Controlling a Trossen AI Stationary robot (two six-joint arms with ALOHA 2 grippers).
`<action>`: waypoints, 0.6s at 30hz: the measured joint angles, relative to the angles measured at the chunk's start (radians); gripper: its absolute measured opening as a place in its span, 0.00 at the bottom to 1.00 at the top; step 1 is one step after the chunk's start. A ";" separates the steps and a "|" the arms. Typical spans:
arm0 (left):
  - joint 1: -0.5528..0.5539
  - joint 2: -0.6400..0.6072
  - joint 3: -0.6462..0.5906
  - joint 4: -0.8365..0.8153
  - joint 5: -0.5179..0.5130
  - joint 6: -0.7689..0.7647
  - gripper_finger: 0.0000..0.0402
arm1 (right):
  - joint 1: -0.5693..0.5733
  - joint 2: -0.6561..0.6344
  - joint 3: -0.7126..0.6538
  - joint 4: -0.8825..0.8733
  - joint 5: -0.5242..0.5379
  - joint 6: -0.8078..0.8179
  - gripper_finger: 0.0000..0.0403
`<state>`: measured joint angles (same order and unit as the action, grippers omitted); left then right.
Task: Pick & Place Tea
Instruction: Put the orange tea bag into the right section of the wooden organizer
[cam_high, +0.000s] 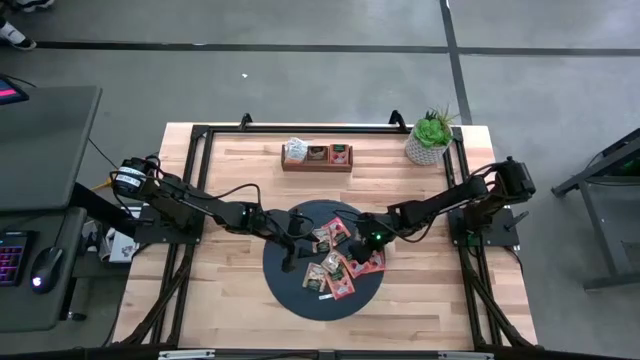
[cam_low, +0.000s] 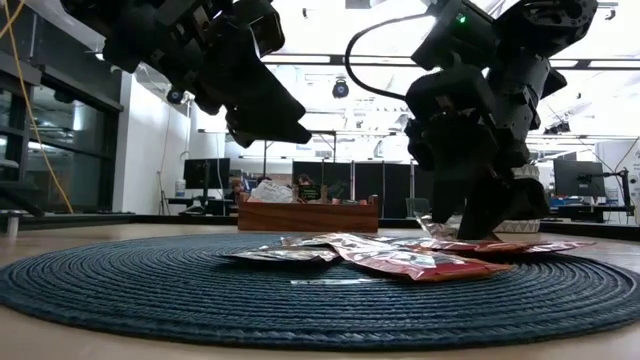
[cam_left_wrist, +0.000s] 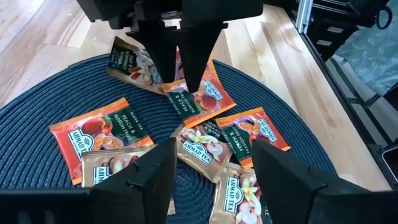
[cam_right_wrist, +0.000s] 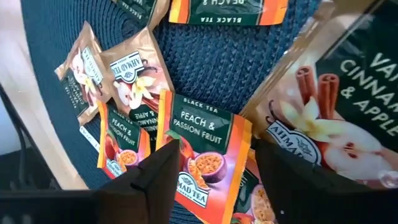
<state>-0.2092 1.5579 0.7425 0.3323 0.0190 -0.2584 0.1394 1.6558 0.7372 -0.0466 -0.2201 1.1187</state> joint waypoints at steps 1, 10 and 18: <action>0.000 0.000 0.000 -0.001 0.000 0.000 0.51 | 0.000 0.000 0.000 -0.001 0.003 0.000 0.48; 0.000 0.000 0.000 -0.003 0.001 0.000 0.51 | -0.001 0.001 -0.001 -0.004 0.035 0.000 0.20; 0.000 0.000 0.000 -0.022 0.001 0.000 0.51 | -0.002 0.001 -0.001 0.003 0.049 -0.026 0.02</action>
<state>-0.2092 1.5578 0.7425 0.3107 0.0196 -0.2584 0.1371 1.6566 0.7361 -0.0440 -0.1715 1.0931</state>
